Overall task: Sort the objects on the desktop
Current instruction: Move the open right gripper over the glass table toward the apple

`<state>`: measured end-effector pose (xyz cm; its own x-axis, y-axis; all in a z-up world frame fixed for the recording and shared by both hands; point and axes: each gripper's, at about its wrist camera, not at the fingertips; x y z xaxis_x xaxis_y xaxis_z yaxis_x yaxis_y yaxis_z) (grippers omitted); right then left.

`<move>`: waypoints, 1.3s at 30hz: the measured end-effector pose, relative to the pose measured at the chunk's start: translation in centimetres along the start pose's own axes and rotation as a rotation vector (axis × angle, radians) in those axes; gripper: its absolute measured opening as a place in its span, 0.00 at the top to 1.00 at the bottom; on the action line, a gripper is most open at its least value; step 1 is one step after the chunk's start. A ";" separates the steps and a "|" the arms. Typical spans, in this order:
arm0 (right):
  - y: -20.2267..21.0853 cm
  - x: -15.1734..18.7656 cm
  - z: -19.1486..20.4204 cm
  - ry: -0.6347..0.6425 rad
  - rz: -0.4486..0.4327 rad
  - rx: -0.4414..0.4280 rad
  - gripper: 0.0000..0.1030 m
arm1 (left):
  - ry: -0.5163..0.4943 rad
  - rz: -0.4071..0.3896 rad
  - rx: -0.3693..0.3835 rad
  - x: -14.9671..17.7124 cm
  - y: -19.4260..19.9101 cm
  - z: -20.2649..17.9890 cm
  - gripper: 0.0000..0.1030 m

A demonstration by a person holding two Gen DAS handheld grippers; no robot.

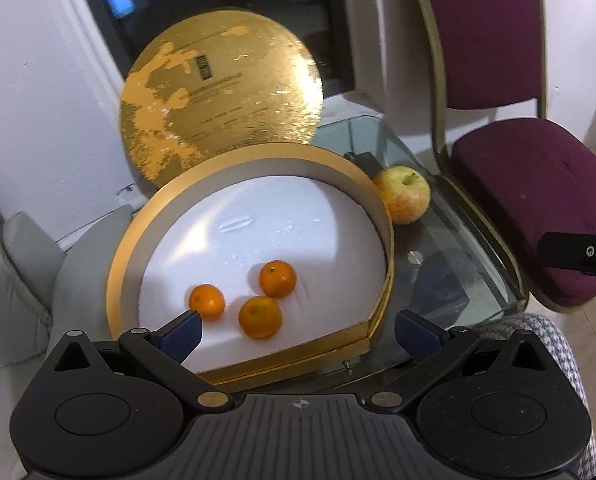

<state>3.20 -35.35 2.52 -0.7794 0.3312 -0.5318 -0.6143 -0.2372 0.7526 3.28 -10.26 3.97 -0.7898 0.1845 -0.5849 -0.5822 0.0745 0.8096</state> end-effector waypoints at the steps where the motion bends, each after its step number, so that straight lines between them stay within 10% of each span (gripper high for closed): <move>1: -0.3 -0.3 0.2 0.015 0.008 -0.007 0.26 | 0.013 0.000 -0.009 0.1 0.0 0.1 0.01; 17: -2.7 -0.9 4.5 0.119 0.074 -0.083 0.25 | 0.073 0.042 -0.089 0.9 1.1 4.1 0.01; 39: -5.9 -1.9 7.7 -0.074 0.081 0.165 0.24 | 0.176 0.014 0.039 2.4 -0.9 15.4 0.01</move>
Point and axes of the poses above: each gripper's, at about its wrist camera, not at the fingertips, and y roughly against the way its jaws point, z to its left, x to its underside, and after that the axes turned 12 degrees about x, right-handed
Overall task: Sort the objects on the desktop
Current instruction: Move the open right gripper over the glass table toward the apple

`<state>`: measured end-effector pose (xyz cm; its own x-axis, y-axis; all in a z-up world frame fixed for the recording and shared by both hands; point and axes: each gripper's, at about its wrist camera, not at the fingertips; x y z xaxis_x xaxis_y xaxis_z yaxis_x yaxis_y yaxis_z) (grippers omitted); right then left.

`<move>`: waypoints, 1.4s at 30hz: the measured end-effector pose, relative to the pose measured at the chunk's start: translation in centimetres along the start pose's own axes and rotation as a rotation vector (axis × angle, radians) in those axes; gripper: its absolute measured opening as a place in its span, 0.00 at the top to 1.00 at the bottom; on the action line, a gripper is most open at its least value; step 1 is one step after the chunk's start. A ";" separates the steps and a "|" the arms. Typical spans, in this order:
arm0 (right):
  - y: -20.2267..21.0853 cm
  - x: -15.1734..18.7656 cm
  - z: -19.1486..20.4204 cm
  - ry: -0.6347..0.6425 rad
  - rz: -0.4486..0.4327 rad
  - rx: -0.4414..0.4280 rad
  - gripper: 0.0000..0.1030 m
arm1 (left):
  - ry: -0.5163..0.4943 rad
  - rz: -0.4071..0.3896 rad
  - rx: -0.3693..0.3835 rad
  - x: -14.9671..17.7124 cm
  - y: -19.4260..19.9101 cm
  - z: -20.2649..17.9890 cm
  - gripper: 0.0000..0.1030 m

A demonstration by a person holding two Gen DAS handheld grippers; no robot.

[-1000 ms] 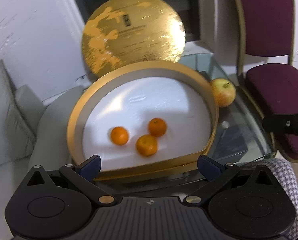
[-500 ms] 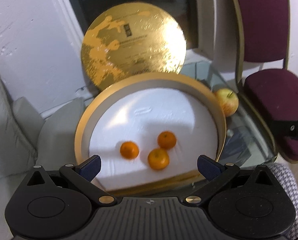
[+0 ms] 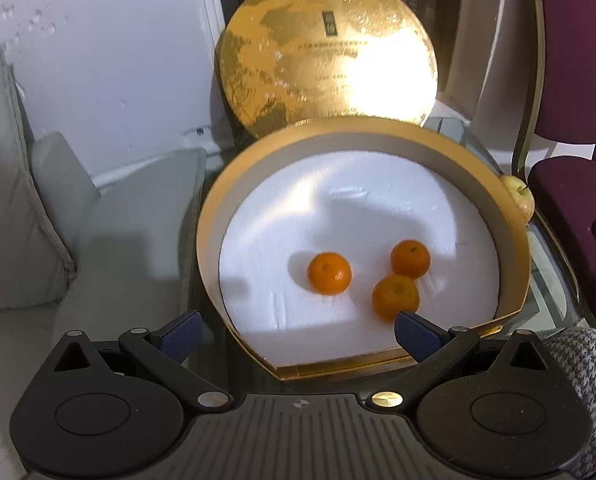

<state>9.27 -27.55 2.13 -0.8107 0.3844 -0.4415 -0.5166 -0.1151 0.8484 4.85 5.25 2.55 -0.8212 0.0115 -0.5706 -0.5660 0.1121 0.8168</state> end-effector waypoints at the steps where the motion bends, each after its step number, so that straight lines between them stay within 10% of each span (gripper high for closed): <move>1: 0.0 0.0 0.4 0.000 -0.002 0.004 0.24 | 0.002 0.005 0.009 0.0 -0.2 0.2 0.01; 42: -3.8 -0.7 -4.3 -0.062 0.064 -0.001 0.15 | -0.081 0.068 0.015 -1.4 -3.2 -5.9 0.01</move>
Point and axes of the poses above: each gripper's, at about its wrist camera, not at the fingertips, and y roughly against the way its jaws point, z to its left, x to its underside, and after that the axes turned 12 degrees about x, right-handed
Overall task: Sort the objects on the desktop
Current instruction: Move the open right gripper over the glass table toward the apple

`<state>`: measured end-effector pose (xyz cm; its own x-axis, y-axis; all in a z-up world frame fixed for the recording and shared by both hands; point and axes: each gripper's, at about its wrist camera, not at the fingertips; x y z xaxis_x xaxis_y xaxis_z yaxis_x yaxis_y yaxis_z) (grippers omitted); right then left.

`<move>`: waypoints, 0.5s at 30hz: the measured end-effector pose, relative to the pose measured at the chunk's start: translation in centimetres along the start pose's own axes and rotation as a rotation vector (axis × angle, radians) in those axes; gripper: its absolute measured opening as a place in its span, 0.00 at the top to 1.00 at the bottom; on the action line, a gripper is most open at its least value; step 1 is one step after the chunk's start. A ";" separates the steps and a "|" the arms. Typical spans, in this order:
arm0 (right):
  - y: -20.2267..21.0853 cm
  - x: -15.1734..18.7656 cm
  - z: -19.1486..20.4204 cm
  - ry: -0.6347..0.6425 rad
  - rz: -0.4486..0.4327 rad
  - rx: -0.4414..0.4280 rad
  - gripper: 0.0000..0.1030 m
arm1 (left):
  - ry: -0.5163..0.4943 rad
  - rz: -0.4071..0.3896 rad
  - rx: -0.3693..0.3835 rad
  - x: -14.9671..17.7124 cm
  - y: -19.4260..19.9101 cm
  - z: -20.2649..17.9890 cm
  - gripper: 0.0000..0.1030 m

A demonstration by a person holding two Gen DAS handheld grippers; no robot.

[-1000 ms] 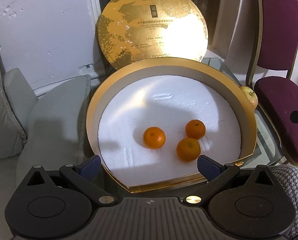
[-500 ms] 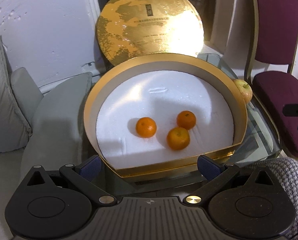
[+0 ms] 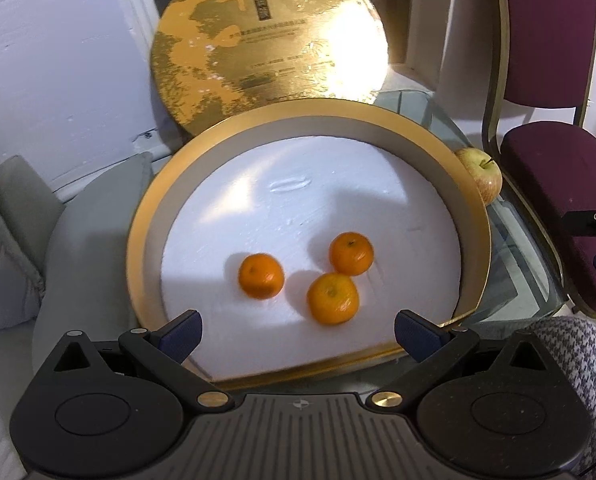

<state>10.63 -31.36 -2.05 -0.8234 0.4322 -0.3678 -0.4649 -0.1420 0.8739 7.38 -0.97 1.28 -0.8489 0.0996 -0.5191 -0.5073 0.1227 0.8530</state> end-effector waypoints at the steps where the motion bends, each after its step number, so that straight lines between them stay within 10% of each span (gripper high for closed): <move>1: -0.2 -0.2 -0.1 -0.002 0.001 0.004 0.15 | -0.003 0.002 0.003 -0.2 -0.2 -0.1 0.01; 15: -0.9 -1.1 -0.5 -0.001 0.010 0.011 0.15 | -0.021 0.018 0.002 -0.6 -0.8 -0.7 0.01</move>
Point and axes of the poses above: each gripper's, at about its wrist camera, not at the fingertips, and y roughly against the way its jaws point, z to its left, x to its underside, and after that the axes turned 12 degrees about x, right-handed
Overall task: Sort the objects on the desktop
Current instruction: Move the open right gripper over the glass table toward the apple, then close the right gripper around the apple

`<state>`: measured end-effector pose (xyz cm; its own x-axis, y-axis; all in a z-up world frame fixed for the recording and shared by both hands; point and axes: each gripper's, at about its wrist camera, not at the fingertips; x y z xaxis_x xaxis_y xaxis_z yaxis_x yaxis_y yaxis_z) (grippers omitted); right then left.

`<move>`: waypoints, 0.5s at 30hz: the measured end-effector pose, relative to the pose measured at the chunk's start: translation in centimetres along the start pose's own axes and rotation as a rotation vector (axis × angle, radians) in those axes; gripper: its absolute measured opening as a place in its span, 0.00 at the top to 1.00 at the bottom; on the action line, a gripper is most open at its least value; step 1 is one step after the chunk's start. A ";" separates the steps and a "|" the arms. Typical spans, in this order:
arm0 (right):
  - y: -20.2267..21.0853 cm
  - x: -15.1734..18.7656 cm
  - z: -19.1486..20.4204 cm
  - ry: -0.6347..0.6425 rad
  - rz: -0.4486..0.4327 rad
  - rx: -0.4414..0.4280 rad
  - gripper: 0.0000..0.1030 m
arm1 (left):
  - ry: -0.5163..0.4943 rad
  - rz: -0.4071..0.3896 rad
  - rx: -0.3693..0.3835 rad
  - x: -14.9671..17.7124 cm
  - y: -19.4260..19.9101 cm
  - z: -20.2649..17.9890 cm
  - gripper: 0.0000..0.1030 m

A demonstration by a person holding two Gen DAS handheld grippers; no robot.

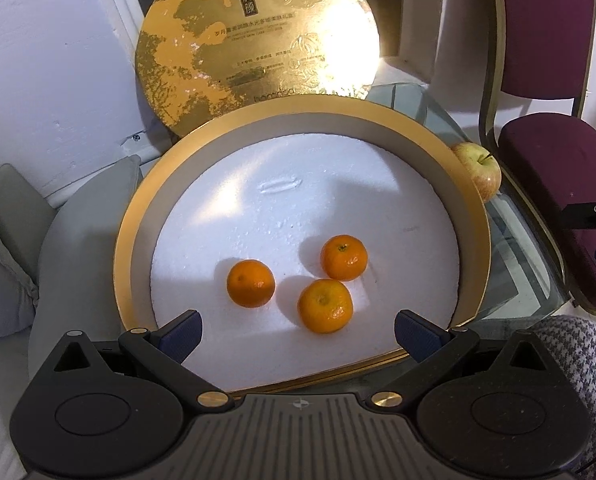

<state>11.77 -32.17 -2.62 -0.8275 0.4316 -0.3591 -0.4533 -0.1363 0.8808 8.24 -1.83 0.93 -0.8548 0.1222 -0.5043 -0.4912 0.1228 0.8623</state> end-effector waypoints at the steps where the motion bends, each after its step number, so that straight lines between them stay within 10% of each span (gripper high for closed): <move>1: 0.0 0.0 0.0 -0.002 -0.002 -0.001 0.15 | -0.002 -0.002 0.002 0.0 0.1 -0.1 0.01; 15: -0.8 -0.4 0.1 -0.045 -0.017 -0.011 0.15 | 0.056 0.006 -0.021 0.5 -0.5 1.8 0.01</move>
<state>12.48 -32.13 -3.21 -0.8037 0.4740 -0.3598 -0.4712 -0.1378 0.8712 8.38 -0.04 0.18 -0.8657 0.0678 -0.4960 -0.4886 0.1010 0.8666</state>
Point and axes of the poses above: each gripper's, at about its wrist camera, not at the fingertips, and y roughly against the way its jaws point, z to its left, x to its underside, and after that the axes turned 12 degrees about x, right-handed
